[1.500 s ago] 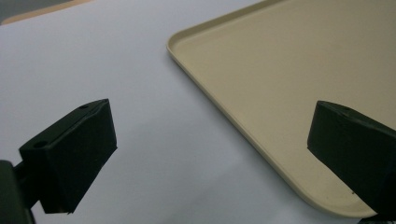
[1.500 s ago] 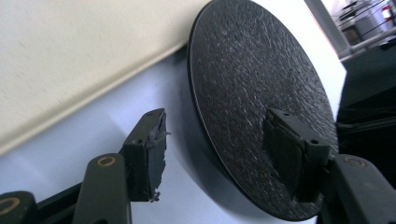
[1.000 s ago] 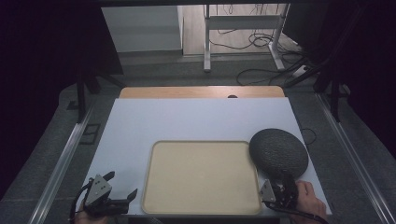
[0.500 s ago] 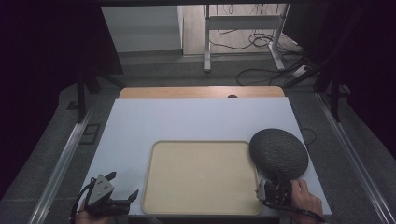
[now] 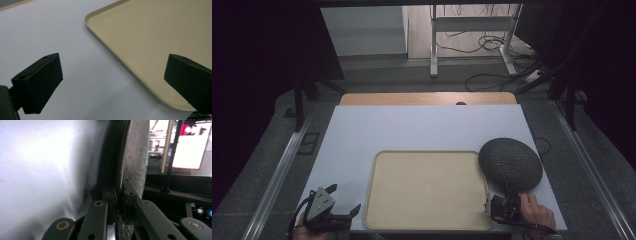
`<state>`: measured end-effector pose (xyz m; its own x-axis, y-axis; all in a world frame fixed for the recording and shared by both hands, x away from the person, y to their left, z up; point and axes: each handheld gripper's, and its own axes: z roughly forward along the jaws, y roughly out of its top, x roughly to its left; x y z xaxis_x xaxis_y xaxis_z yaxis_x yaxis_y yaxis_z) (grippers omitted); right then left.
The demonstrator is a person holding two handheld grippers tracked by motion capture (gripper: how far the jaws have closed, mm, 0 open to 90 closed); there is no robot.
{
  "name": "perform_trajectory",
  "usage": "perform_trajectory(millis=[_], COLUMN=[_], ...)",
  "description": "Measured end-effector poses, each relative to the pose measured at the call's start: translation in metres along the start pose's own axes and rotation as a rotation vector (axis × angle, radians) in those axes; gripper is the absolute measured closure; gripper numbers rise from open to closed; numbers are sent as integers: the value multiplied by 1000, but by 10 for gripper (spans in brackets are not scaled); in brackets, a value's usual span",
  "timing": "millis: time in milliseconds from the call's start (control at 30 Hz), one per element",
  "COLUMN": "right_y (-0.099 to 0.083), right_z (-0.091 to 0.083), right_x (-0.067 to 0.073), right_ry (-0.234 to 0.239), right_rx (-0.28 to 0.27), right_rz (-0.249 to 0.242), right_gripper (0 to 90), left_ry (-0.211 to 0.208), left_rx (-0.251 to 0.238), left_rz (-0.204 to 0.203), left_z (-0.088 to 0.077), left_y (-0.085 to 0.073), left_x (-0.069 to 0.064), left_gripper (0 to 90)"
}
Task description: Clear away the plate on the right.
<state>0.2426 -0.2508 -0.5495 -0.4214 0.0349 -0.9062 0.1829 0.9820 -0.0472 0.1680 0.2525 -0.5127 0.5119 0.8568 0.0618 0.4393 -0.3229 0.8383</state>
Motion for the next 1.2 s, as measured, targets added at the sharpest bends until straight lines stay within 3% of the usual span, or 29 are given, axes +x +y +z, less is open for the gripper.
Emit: perform_trajectory(millis=[600,767,1033,1200], right_y=[-6,-6,-5,-5], right_z=[-5,-8,-13,-15], right_x=[-9,-10,-13,-14], right_ry=[-1,-13,-44,-46], right_rx=[-16,-21,-29,-31], right_rz=[31,30,23,23], right_gripper=[851,849,847,846], left_ry=[5,-14,-75,-92], left_rx=[-28,-50,-88,-94], left_rz=[-27,-49,-125,-145], left_z=[-4,-5,-6,-6], left_y=[-1,-1,-2,-2], left_x=[2,4,9,9], left_gripper=[13,4,0,0])
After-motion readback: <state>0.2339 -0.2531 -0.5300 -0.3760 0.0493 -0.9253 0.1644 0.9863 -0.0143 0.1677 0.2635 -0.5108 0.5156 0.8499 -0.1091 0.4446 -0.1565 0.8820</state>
